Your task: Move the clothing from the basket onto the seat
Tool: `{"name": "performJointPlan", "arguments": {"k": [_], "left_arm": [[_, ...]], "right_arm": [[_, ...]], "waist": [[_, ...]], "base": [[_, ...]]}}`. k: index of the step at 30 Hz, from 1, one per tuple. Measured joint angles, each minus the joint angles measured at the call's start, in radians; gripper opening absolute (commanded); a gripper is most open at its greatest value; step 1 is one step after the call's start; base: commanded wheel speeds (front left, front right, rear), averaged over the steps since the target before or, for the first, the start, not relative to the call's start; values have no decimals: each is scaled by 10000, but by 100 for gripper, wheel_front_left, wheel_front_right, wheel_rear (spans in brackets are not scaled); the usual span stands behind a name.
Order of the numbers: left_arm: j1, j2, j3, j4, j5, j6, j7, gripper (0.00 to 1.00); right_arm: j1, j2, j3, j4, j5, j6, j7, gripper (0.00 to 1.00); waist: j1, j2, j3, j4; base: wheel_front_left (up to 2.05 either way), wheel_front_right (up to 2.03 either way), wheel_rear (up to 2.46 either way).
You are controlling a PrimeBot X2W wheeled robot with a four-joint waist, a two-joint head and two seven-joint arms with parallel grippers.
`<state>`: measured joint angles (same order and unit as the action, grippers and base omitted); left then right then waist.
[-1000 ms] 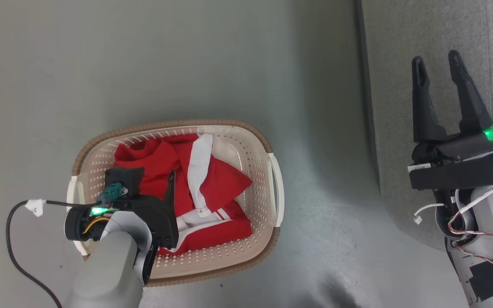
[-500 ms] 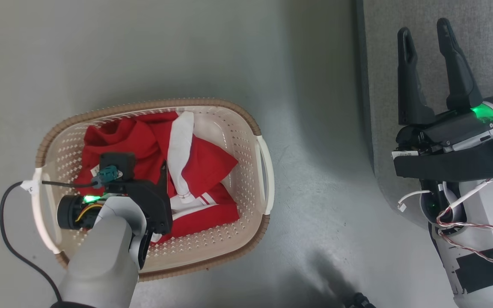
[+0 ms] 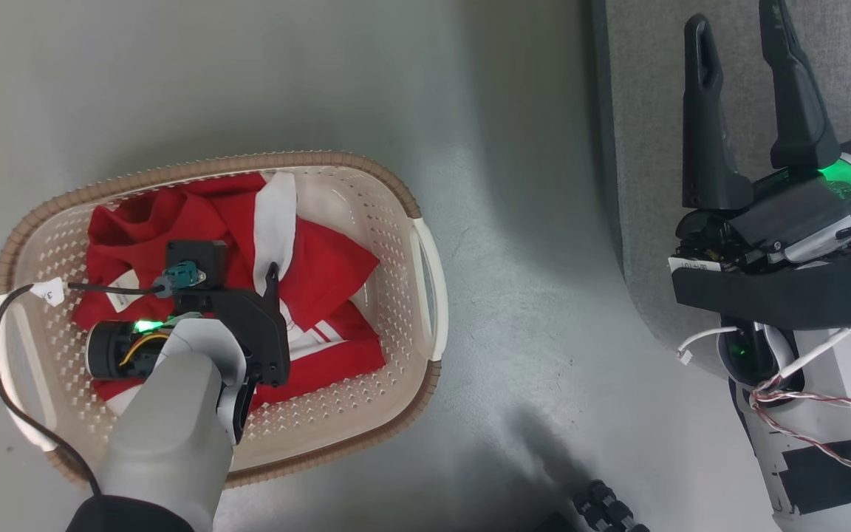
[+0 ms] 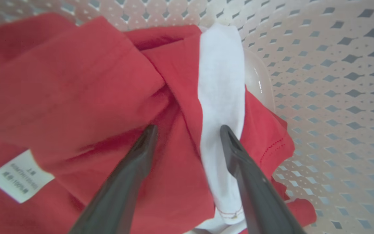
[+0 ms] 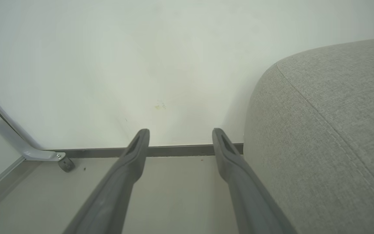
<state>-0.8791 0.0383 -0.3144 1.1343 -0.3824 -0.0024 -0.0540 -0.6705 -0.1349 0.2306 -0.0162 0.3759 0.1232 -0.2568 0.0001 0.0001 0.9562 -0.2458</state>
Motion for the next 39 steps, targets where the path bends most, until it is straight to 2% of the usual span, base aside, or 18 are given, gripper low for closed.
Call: {"name": "performJointPlan", "arguments": {"k": [11,12,13,14,15,26,39], "left_arm": [[-212,8,-167,550,-36,113,173,100],[-212,12,-203,569,-36,113,182,97],[-216,12,-245,589,-36,111,236,62],[-222,10,-284,606,-36,109,272,39],[-236,10,-320,625,-36,109,274,0],[-389,10,-558,654,-403,-79,186,0],[28,10,-1260,414,-360,-765,-817,0]], "right_arm": [[27,10,-38,-510,-132,2,0,100],[27,10,-52,-522,-132,2,-2,100],[29,10,-63,-525,-134,0,0,100],[29,10,-71,-527,-146,2,-2,100],[29,10,-75,-527,-157,2,0,100],[28,4,-128,-512,-157,2,0,100],[41,-109,-132,-244,-153,2,0,100]], "waist": [[0,-1,229,-257],[0,-1,235,-266],[0,-1,237,-273],[0,-1,237,-278],[-1,-1,234,-280],[-1,-1,114,-192],[-1,-1,-713,71]], "base": [[0,0,0],[0,0,0],[0,0,0],[0,0,0],[0,0,0],[0,0,0],[0,0,0]]}}
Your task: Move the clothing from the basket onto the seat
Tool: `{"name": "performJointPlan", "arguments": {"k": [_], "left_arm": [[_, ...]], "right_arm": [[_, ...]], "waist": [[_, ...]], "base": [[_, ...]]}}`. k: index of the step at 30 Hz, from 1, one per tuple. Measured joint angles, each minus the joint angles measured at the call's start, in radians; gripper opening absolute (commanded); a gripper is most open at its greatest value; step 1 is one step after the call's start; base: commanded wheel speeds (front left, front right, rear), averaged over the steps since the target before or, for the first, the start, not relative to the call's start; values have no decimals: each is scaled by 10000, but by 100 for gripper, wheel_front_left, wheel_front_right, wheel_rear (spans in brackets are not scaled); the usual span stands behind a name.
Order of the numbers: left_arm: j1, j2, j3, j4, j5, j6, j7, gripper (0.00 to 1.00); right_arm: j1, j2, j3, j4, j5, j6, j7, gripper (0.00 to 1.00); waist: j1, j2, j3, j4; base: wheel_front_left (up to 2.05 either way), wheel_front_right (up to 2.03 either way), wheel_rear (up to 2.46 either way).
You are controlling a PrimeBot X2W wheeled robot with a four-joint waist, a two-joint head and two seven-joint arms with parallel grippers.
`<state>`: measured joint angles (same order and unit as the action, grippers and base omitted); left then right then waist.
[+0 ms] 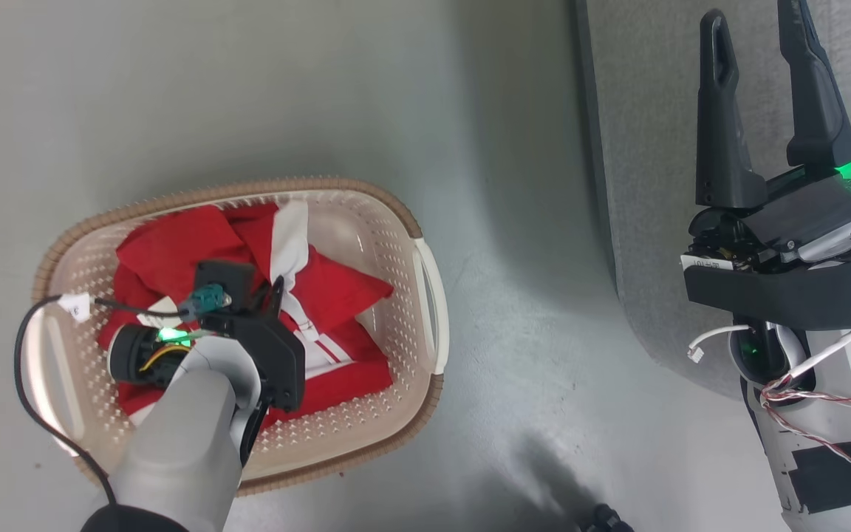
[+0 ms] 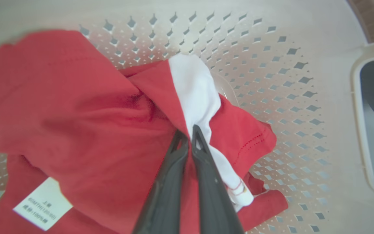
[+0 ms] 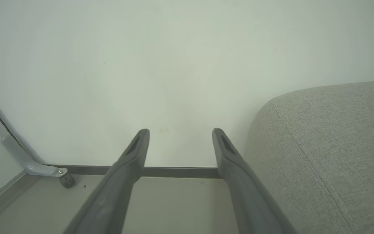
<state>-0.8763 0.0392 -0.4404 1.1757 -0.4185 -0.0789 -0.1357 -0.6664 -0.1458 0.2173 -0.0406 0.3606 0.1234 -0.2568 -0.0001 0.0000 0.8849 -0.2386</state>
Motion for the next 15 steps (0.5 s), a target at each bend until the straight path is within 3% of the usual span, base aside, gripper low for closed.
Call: {"name": "performJointPlan", "arguments": {"k": [15], "left_arm": [[1066,-8,-491,-708,-288,-368,-961,0]], "right_arm": [[286,-345,-159,851,153,0,0,100]], "waist": [[0,0,-1820,477]], "base": [[0,0,0]]}}
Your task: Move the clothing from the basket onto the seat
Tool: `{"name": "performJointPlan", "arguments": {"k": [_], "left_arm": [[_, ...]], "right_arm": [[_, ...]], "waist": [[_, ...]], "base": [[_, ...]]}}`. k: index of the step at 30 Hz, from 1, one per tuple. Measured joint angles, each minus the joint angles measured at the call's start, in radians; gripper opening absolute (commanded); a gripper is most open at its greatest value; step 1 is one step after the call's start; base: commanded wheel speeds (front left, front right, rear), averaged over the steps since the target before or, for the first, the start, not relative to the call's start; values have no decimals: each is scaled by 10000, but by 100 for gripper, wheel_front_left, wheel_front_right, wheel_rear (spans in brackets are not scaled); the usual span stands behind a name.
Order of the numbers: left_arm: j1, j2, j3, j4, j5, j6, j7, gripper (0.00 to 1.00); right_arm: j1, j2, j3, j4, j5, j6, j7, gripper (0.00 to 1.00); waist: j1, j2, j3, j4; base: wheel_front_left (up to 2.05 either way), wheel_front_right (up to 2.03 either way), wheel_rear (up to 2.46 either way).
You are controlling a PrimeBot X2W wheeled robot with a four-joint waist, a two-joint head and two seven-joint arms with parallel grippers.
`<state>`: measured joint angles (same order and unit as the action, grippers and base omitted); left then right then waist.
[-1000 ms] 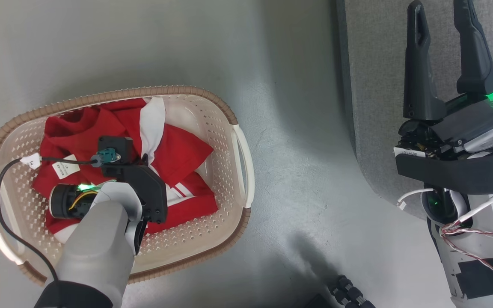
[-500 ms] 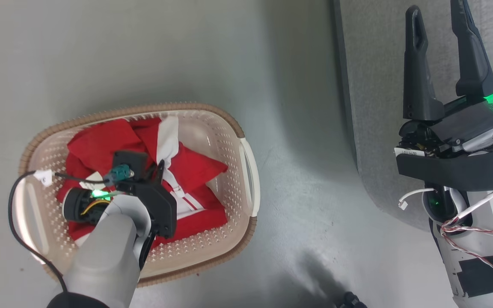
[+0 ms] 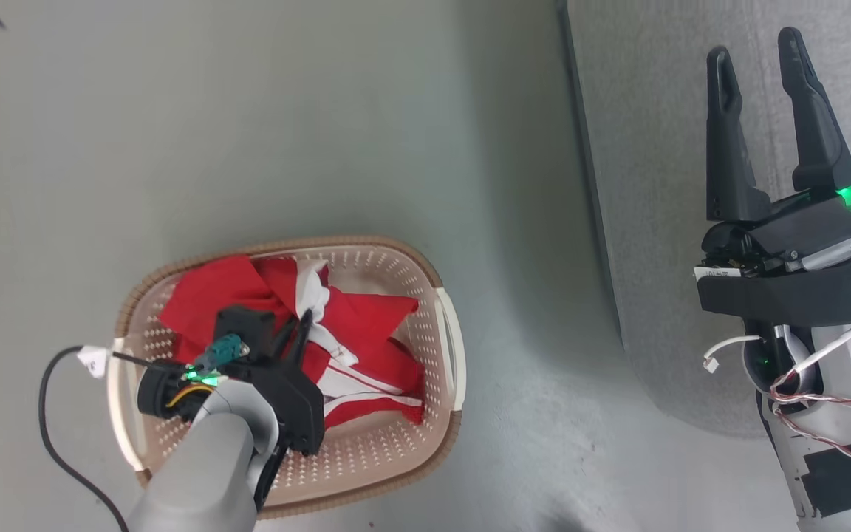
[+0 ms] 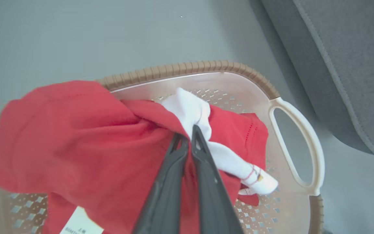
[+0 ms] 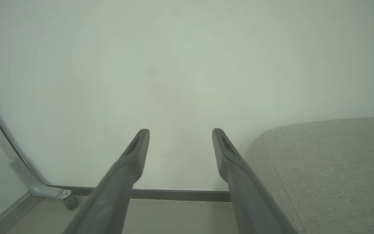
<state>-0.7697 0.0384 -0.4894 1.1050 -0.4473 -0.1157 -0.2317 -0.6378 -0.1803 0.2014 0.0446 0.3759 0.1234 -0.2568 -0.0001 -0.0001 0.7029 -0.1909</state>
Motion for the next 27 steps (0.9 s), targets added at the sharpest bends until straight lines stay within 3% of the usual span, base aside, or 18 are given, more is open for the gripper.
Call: {"name": "performJointPlan", "arguments": {"k": [27], "left_arm": [[2098,-4,-357,-2268,-1223,-81,-123,0]], "right_arm": [[2152,-251,77,1233,566,0,0,100]], "waist": [[-1,-1,-3980,1098]], "base": [[0,0,0]]}}
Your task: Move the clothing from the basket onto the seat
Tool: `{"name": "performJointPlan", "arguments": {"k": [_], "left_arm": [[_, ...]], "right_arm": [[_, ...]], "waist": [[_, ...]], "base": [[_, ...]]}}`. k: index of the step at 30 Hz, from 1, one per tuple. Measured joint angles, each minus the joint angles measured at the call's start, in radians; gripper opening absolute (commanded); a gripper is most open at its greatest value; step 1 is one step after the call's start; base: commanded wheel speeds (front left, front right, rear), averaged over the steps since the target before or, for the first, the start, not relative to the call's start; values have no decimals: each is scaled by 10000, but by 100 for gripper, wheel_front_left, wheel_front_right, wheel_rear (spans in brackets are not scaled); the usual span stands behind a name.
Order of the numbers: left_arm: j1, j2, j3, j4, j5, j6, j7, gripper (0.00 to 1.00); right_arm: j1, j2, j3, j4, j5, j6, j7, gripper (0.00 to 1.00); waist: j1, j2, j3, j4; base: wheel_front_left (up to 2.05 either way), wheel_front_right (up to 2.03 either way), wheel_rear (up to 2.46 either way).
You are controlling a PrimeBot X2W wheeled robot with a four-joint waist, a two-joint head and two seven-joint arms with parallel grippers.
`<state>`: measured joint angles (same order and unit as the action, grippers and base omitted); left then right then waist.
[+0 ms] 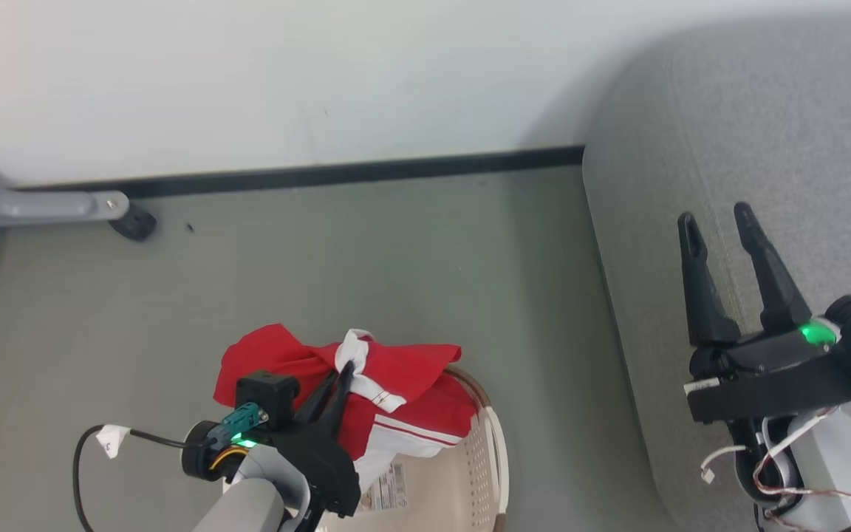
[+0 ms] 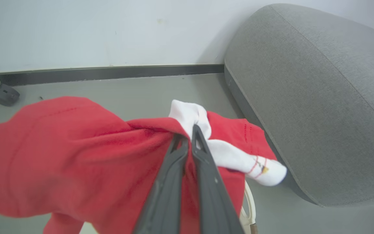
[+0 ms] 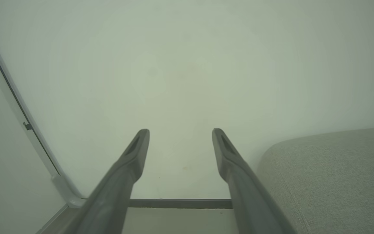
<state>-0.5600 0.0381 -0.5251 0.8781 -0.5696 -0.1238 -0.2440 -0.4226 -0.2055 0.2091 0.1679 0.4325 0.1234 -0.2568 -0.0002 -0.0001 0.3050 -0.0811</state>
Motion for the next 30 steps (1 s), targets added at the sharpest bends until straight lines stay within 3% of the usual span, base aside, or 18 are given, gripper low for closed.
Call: {"name": "performJointPlan", "arguments": {"k": [14,30], "left_arm": [[659,560,73,-2537,-105,-8,-46,0],[811,901,171,-4759,-98,-8,-54,0]], "right_arm": [[965,-6,370,-86,184,0,2,100],[1523,-190,924,-171,468,0,2,100]], "waist": [[0,0,-1623,407],[2,2,-2215,508]], "base": [[0,0,0],[0,0,0]]}}
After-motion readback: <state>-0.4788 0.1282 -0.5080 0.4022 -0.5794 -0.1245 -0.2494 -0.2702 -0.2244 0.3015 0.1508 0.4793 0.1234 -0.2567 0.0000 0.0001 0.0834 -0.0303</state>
